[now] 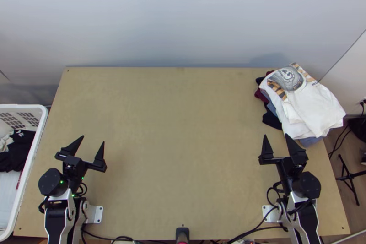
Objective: Fold the t-shirt
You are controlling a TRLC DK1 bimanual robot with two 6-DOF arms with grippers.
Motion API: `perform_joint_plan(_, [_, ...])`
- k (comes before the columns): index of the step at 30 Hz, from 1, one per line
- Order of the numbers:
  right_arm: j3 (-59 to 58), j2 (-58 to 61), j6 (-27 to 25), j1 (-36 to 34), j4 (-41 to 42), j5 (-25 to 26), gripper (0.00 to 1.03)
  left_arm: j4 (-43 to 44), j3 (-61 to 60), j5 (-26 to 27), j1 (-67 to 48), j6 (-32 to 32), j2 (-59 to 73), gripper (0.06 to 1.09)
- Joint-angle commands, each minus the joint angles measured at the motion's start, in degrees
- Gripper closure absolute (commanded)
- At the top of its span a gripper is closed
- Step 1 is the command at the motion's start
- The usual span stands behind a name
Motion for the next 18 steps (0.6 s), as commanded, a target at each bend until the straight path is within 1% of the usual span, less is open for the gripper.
perform_joint_plan(1, [0.01, 0.01, -0.1, -0.32, 0.1, 0.14, 0.03, 0.04, 0.01, -0.01, -0.5, -0.52, 0.01, 0.1])
perform_joint_plan(5, [0.01, 0.27, 0.17, -0.05, -0.08, 0.14, 0.03, 0.04, 0.01, -0.01, -0.5, -0.34, 0.01, 0.1])
perform_joint_plan(10, [0.01, 0.01, 0.52, 3.9, 0.01, 0.14, 0.03, 0.04, 0.01, -0.01, -0.24, -0.52, 0.01, 0.1])
perform_joint_plan(11, [0.01, 0.01, -0.18, 5.13, 0.1, 0.14, 0.03, 0.04, 0.01, -0.01, -0.15, -0.25, 0.01, 0.1])
perform_joint_plan(14, [0.01, -0.17, -4.84, 6.54, 0.45, 0.22, 0.03, 0.13, 0.01, -0.1, -0.06, 0.54, 0.01, 0.1])
perform_joint_plan(15, [0.1, -0.17, -7.3, 6.54, 0.89, 0.22, 0.03, 0.13, 0.01, -0.1, 0.02, 0.62, 0.01, 0.1])
perform_joint_plan(16, [0.54, -0.17, -14.25, 6.8, 1.24, 0.57, 0.04, 0.21, -0.08, -0.1, 0.02, 0.89, 0.01, 0.1])
perform_joint_plan(17, [0.89, -0.17, -18.2, 6.19, 1.68, 0.66, 0.06, 0.21, -0.08, -0.1, 0.02, 1.5, 0.1, 0.1])
perform_joint_plan(18, [1.24, 0.1, -16.8, 6.1, 1.68, 0.49, 0.06, 0.21, 0.01, -0.1, 0.02, 1.59, 0.19, 0.1])
